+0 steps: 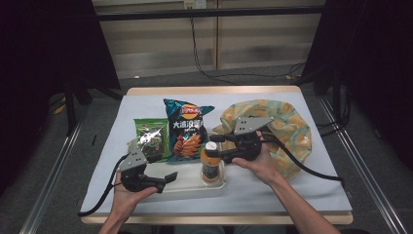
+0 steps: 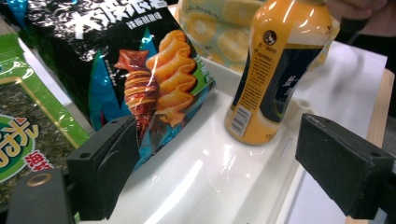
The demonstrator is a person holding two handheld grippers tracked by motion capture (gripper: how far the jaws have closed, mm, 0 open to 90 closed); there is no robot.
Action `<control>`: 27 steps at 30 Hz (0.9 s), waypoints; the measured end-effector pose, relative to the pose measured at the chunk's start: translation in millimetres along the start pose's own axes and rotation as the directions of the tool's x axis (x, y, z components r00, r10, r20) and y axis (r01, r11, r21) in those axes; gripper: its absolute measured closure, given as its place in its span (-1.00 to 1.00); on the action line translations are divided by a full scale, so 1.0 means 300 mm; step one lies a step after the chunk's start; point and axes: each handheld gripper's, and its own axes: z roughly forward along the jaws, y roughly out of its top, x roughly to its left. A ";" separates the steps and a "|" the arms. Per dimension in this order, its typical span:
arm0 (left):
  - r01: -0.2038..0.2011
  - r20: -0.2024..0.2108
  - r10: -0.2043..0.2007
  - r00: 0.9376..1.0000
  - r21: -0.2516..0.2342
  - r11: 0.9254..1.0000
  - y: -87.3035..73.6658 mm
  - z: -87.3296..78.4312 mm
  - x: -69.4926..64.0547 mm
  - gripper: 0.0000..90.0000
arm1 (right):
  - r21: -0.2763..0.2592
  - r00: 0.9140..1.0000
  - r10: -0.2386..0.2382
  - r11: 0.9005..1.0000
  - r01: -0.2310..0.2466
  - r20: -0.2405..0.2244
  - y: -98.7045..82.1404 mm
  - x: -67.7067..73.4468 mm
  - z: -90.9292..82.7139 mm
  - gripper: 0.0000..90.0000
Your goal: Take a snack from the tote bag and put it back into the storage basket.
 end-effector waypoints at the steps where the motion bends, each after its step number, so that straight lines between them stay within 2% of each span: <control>1: 0.004 0.003 -0.004 1.000 0.000 1.000 0.000 0.000 0.000 -0.70 | -0.007 1.000 0.006 1.000 -0.006 0.000 0.001 -0.001 -0.005 -0.05; 4: 0.001 0.003 -0.001 1.000 -0.007 1.000 0.013 -0.001 -0.006 -0.66 | -0.009 1.000 0.007 1.000 -0.007 0.006 0.002 -0.005 -0.023 -0.14; 7: -0.001 0.023 0.002 1.000 -0.021 1.000 0.025 0.004 -0.008 -0.64 | -0.016 1.000 0.006 1.000 -0.006 0.018 0.005 -0.004 -0.050 -0.17; 9: 0.006 0.034 -0.005 0.999 -0.026 1.000 0.031 0.008 -0.013 -0.57 | -0.025 0.999 0.003 1.000 -0.002 0.033 0.003 -0.004 -0.072 -0.17; 13: -0.009 0.040 0.011 0.999 -0.033 0.999 0.049 0.008 -0.024 -0.49 | -0.044 0.998 0.017 0.999 -0.014 0.067 -0.014 -0.017 -0.124 -0.15; 14: 0.000 0.048 0.002 0.999 -0.041 0.999 0.052 0.011 -0.028 -0.49 | -0.038 0.997 0.018 0.999 -0.015 0.082 -0.020 -0.019 -0.138 -0.12; 16: -0.017 0.049 0.019 0.999 -0.035 0.999 0.061 0.019 -0.041 -0.50 | -0.018 0.995 0.016 1.000 -0.014 0.099 -0.034 -0.024 -0.171 -0.09; 18: -0.018 0.059 0.020 0.998 -0.031 0.999 0.066 0.025 -0.054 -0.50 | -0.003 0.992 0.008 1.000 -0.008 0.129 -0.045 -0.024 -0.202 -0.12; 21: -0.025 0.078 0.028 0.997 -0.039 0.999 0.078 0.030 -0.064 -0.46 | -0.012 0.989 0.018 1.000 -0.016 0.145 -0.059 -0.029 -0.264 -0.11; 22: -0.011 0.106 0.016 0.994 -0.050 0.999 0.091 0.038 -0.066 -0.44 | -0.021 0.987 0.016 1.000 -0.012 0.161 -0.065 -0.030 -0.287 -0.11; 27: -0.031 0.104 0.037 0.994 -0.055 0.998 0.123 0.054 -0.069 -0.36 | -0.050 0.978 0.045 0.998 -0.036 0.202 -0.093 -0.034 -0.356 -0.15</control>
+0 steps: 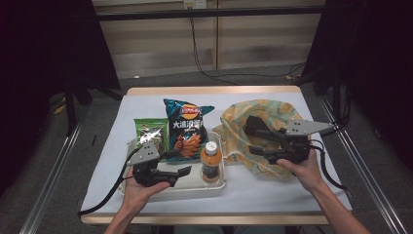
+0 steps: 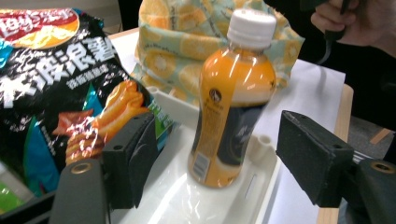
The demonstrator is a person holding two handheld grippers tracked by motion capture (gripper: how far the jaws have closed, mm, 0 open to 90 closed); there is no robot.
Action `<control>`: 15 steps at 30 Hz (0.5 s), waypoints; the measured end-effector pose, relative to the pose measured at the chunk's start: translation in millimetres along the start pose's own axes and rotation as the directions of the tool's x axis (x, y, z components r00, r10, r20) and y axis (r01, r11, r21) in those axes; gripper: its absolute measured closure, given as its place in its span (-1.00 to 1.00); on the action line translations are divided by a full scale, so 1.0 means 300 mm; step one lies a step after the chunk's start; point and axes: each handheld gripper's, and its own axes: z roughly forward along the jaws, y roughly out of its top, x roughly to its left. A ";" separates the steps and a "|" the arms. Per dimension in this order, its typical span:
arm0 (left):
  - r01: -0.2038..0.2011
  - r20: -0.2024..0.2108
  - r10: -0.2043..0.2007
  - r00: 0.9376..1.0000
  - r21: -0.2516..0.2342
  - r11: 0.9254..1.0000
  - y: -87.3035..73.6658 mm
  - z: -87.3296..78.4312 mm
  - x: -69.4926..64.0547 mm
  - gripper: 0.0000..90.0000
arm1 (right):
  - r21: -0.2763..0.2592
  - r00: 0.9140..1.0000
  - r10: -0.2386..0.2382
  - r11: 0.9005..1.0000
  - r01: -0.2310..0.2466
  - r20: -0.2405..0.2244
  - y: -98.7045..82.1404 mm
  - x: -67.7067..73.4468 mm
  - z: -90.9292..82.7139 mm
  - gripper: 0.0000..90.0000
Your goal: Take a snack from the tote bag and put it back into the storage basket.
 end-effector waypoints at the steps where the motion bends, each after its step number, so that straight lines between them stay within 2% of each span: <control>1: -0.003 0.012 0.004 1.000 -0.007 1.000 0.006 0.001 0.001 -0.36 | -0.007 1.000 0.009 1.000 -0.009 0.000 -0.006 -0.003 -0.013 -0.15; 3: -0.007 0.015 0.007 1.000 -0.015 1.000 0.019 0.004 -0.004 -0.35 | -0.019 1.000 0.012 1.000 -0.012 0.020 -0.019 0.000 -0.043 -0.15; 5: -0.024 0.028 0.024 0.999 -0.018 1.000 0.035 0.012 -0.012 -0.31 | -0.024 1.000 0.021 1.000 -0.020 0.015 -0.030 0.003 -0.061 -0.15; 9: -0.049 0.055 0.050 0.997 -0.026 0.998 0.077 0.040 -0.035 -0.29 | -0.020 0.999 0.018 1.000 -0.018 0.037 -0.058 0.019 -0.097 -0.15; 11: -0.068 0.054 0.069 0.996 -0.025 0.997 0.095 0.051 -0.043 -0.29 | -0.015 0.999 0.022 1.000 -0.021 0.040 -0.070 0.023 -0.107 -0.15; 15: -0.079 0.081 0.081 0.993 -0.025 0.997 0.118 0.074 -0.053 -0.29 | 0.000 0.998 0.024 1.000 -0.024 0.050 -0.094 0.027 -0.130 -0.16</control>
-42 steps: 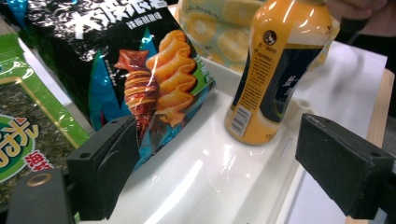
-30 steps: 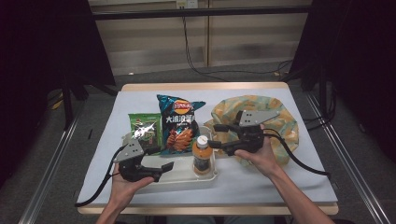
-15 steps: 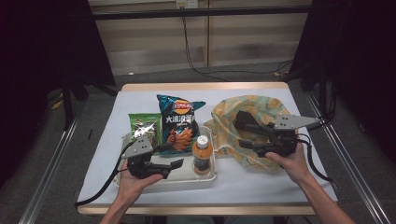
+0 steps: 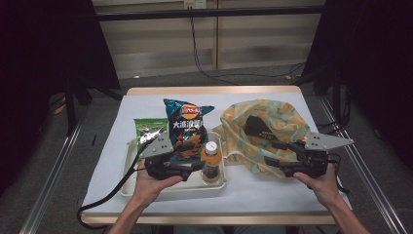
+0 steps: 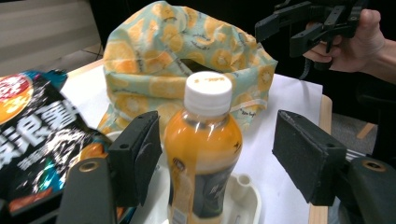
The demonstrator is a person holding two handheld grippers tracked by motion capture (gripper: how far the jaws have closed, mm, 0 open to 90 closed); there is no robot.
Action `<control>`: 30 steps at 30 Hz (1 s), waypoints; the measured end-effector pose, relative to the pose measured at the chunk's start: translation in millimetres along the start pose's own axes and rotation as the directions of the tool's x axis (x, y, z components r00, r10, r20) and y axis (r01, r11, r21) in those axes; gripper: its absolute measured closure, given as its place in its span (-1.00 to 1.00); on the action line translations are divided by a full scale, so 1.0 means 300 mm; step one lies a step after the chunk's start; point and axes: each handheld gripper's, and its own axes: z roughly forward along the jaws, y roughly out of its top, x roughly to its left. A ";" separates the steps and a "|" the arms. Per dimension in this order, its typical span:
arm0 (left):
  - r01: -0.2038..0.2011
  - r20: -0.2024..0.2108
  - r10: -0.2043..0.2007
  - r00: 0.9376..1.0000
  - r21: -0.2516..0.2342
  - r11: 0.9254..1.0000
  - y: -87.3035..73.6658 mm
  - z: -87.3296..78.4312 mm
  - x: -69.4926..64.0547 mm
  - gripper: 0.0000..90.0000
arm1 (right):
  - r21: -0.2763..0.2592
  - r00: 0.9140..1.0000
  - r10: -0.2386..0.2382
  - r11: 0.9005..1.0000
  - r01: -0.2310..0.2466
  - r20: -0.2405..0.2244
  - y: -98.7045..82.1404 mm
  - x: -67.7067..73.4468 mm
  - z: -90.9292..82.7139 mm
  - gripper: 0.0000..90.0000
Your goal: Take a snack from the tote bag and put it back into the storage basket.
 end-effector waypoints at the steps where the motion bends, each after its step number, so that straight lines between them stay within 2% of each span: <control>1: 0.004 -0.001 -0.004 1.000 0.003 1.000 0.003 0.005 -0.001 -0.29 | 0.001 1.000 0.005 1.000 -0.005 -0.003 -0.007 -0.002 -0.005 -0.16; 6: 0.013 0.007 -0.013 1.000 -0.013 1.000 0.019 0.026 0.015 -0.29 | 0.011 1.000 0.010 1.000 -0.010 0.017 -0.037 -0.003 -0.036 -0.20; 8: 0.007 0.015 -0.007 1.000 -0.015 1.000 0.029 0.034 0.022 -0.25 | 0.016 1.000 0.013 1.000 -0.013 0.017 -0.051 -0.003 -0.044 -0.20; 9: -0.006 0.033 0.006 0.999 -0.009 1.000 0.038 0.042 0.024 -0.19 | 0.018 1.000 0.019 1.000 -0.020 0.024 -0.056 -0.004 -0.048 -0.21; 11: -0.031 0.027 0.031 0.999 0.012 0.999 0.050 0.053 0.025 -0.20 | 0.021 0.999 0.020 1.000 -0.020 0.027 -0.058 -0.004 -0.049 -0.22; 16: -0.036 0.052 0.036 0.998 -0.003 0.999 0.070 0.080 0.029 -0.20 | 0.012 1.000 0.021 1.000 -0.021 0.014 -0.058 -0.007 -0.045 -0.23; 18: -0.028 0.059 0.028 0.998 -0.008 1.000 0.071 0.093 0.034 -0.20 | 0.015 1.000 0.021 1.000 -0.021 0.019 -0.058 -0.006 -0.043 -0.23; 20: -0.035 0.050 0.034 0.998 0.016 0.999 0.065 0.110 0.045 -0.23 | 0.017 1.000 0.024 1.000 -0.024 0.015 -0.059 -0.006 -0.039 -0.24; 22: -0.016 0.060 0.015 0.998 0.019 1.000 0.055 0.127 0.062 -0.28 | 0.021 1.000 0.021 1.000 -0.022 0.011 -0.061 -0.006 -0.034 -0.24; 25: -0.016 0.071 0.013 0.997 0.037 0.999 0.044 0.147 0.070 -0.23 | 0.026 1.000 0.018 0.999 -0.018 0.009 -0.063 -0.002 -0.033 -0.25; 30: -0.024 0.076 0.021 0.997 0.044 0.999 0.043 0.158 0.078 0.00 | 0.030 1.000 0.017 0.999 -0.018 0.014 -0.065 -0.002 -0.032 -0.26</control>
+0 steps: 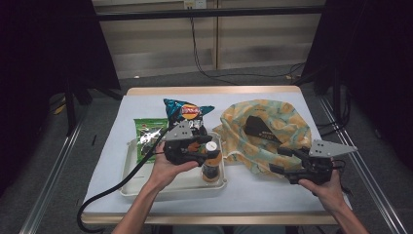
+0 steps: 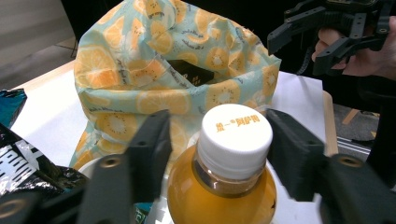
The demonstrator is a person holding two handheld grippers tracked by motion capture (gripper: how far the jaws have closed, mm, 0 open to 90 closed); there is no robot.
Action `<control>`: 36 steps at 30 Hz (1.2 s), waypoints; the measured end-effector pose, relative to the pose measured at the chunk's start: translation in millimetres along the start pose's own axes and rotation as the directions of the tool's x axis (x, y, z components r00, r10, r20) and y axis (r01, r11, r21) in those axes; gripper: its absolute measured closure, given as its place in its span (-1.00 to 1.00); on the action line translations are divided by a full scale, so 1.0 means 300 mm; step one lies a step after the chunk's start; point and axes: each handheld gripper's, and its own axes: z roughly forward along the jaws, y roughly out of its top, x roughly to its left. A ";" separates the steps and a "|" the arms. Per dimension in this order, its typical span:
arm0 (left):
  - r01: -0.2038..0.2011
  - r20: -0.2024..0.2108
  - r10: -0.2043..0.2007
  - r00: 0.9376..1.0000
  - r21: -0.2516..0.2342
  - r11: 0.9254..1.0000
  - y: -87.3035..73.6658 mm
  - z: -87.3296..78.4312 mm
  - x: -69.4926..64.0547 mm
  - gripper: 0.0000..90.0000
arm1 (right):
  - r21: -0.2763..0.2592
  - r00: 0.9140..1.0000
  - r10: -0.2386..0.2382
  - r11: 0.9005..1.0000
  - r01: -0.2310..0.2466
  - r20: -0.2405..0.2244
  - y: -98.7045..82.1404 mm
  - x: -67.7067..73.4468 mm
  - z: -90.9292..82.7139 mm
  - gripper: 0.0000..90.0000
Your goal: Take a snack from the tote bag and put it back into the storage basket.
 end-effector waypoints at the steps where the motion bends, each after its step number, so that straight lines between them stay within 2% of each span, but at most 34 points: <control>1: -0.001 0.010 0.001 1.000 -0.003 1.000 0.001 0.000 0.001 0.05 | 0.001 1.000 0.000 1.000 0.000 -0.003 0.000 0.000 0.001 -0.26; 5: -0.016 0.019 0.016 1.000 0.000 1.000 0.004 0.008 -0.009 0.27 | 0.003 1.000 -0.002 1.000 0.002 0.004 0.001 -0.003 0.003 -0.26; 10: -0.020 0.016 0.020 1.000 0.013 1.000 0.009 0.002 -0.011 0.30 | 0.006 1.000 0.001 1.000 -0.001 0.000 0.000 -0.001 0.007 -0.26; 17: 0.020 0.003 -0.020 1.000 0.017 1.000 0.007 -0.026 -0.005 0.31 | -0.004 1.000 0.004 1.000 -0.004 0.009 0.003 -0.005 -0.001 -0.26; 20: 0.027 0.004 -0.027 1.000 0.007 1.000 0.015 -0.055 -0.003 0.31 | -0.005 1.000 0.005 1.000 -0.005 0.013 0.004 -0.007 -0.004 -0.27; 24: 0.006 -0.018 -0.006 1.000 0.020 1.000 0.029 -0.106 -0.006 0.31 | -0.008 1.000 0.002 1.000 -0.002 0.014 0.004 -0.008 -0.004 -0.27; 29: 0.040 -0.050 -0.040 0.998 0.009 0.999 -0.001 -0.172 0.006 0.31 | -0.011 1.000 0.004 1.000 -0.004 0.013 0.005 -0.008 -0.008 -0.27; 32: 0.037 -0.066 -0.035 0.997 0.029 0.999 -0.009 -0.200 0.016 0.31 | -0.008 1.000 0.006 1.000 -0.006 0.019 0.005 -0.011 -0.003 -0.27; 36: 0.045 -0.087 -0.043 0.995 0.020 0.999 -0.026 -0.248 0.025 0.31 | -0.004 1.000 0.003 1.000 -0.003 0.023 0.004 -0.012 0.005 -0.28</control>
